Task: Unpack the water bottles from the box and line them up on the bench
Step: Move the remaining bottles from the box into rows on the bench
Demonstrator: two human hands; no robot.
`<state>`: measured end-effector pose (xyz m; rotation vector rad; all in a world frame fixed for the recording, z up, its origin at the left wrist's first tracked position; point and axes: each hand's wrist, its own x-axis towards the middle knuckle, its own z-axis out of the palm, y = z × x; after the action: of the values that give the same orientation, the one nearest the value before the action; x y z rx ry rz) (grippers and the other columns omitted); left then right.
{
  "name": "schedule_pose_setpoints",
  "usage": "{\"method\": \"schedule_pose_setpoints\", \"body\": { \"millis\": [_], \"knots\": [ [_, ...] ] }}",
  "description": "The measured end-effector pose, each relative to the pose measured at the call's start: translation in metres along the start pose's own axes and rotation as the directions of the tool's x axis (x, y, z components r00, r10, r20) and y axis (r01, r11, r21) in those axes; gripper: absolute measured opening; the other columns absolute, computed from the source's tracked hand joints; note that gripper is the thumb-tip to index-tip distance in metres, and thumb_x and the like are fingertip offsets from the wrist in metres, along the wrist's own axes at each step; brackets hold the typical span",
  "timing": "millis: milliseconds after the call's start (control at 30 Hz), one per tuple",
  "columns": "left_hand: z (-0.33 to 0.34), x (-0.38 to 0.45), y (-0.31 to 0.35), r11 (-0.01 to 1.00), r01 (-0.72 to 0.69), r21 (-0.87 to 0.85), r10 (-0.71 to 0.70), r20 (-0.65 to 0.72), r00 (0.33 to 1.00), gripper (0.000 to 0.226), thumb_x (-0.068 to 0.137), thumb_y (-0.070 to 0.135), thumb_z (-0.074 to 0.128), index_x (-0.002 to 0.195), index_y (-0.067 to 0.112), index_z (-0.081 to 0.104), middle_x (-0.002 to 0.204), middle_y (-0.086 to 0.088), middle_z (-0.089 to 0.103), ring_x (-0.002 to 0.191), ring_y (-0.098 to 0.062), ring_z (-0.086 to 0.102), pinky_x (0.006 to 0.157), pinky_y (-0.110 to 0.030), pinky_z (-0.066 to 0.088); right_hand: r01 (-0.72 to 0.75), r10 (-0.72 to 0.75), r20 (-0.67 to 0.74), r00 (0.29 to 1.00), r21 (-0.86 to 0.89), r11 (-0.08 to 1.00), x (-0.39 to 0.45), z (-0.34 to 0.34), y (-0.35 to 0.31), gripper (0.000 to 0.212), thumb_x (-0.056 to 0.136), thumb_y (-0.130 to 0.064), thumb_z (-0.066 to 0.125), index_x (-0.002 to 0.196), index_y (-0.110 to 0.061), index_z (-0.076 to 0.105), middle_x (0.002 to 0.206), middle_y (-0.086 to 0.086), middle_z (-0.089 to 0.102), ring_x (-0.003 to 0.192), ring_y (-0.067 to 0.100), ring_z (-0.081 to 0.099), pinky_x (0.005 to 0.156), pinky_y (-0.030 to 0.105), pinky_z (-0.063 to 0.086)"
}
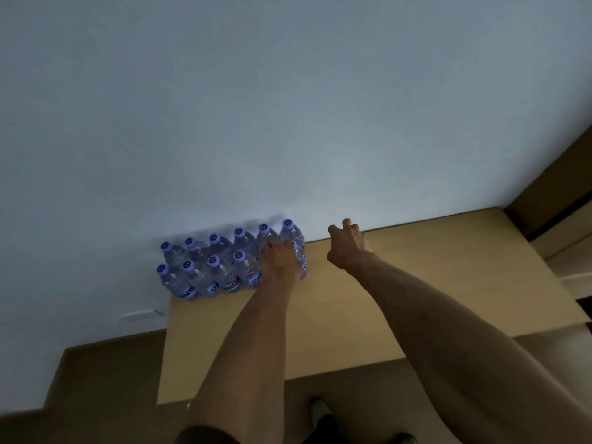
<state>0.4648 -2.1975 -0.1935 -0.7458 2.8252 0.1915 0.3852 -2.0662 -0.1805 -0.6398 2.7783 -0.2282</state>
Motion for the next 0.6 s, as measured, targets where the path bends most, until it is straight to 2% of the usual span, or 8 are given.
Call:
{"method": "schedule_pose_setpoints", "body": {
  "millis": [100, 267, 433, 600],
  "knots": [
    [-0.004, -0.003, 0.031, 0.997, -0.072, -0.009, 0.072, -0.005, 0.997, 0.038, 0.088, 0.021, 0.057, 0.124, 0.010, 0.053, 0.128, -0.017, 0.051, 0.114, -0.035, 0.053, 0.092, -0.043, 0.046, -0.029, 0.029, -0.017, 0.999, 0.022, 0.999, -0.011, -0.010, 0.029, 0.038, 0.083, -0.013, 0.057, 0.120, -0.012, 0.052, 0.125, 0.014, 0.042, 0.112, 0.030, 0.047, 0.090, 0.040, 0.047],
    [-0.005, -0.020, 0.112, 0.980, -0.143, 0.139, 0.136, 0.057, 0.989, 0.039, 0.088, 0.019, 0.053, 0.126, 0.014, 0.049, 0.128, -0.016, 0.044, 0.113, -0.031, 0.052, 0.087, -0.039, 0.046, -0.134, 0.137, -0.053, 0.989, 0.057, 0.989, -0.039, -0.026, 0.096, 0.036, 0.084, -0.014, 0.057, 0.120, -0.011, 0.053, 0.126, 0.015, 0.043, 0.113, 0.030, 0.048, 0.094, 0.041, 0.046],
    [0.002, -0.053, 0.205, 0.942, -0.298, 0.154, 0.283, 0.116, 0.952, 0.040, 0.089, 0.021, 0.054, 0.128, 0.013, 0.049, 0.130, -0.016, 0.043, 0.117, -0.031, 0.049, 0.094, -0.041, 0.043, -0.230, 0.239, -0.072, 0.968, 0.110, 0.967, -0.072, -0.040, 0.177, 0.044, 0.084, -0.015, 0.059, 0.128, -0.013, 0.052, 0.130, 0.016, 0.043, 0.117, 0.031, 0.046, 0.096, 0.043, 0.044],
    [0.006, -0.088, 0.294, 0.900, -0.387, 0.199, 0.364, 0.143, 0.921, 0.041, 0.092, 0.023, 0.052, 0.132, 0.013, 0.046, 0.138, -0.018, 0.040, 0.121, -0.030, 0.047, 0.098, -0.041, 0.042, -0.318, 0.331, -0.081, 0.940, 0.139, 0.938, -0.117, -0.054, 0.262, 0.042, 0.087, -0.018, 0.057, 0.129, -0.013, 0.051, 0.134, 0.017, 0.040, 0.117, 0.032, 0.046, 0.096, 0.044, 0.045]
  ]
}}
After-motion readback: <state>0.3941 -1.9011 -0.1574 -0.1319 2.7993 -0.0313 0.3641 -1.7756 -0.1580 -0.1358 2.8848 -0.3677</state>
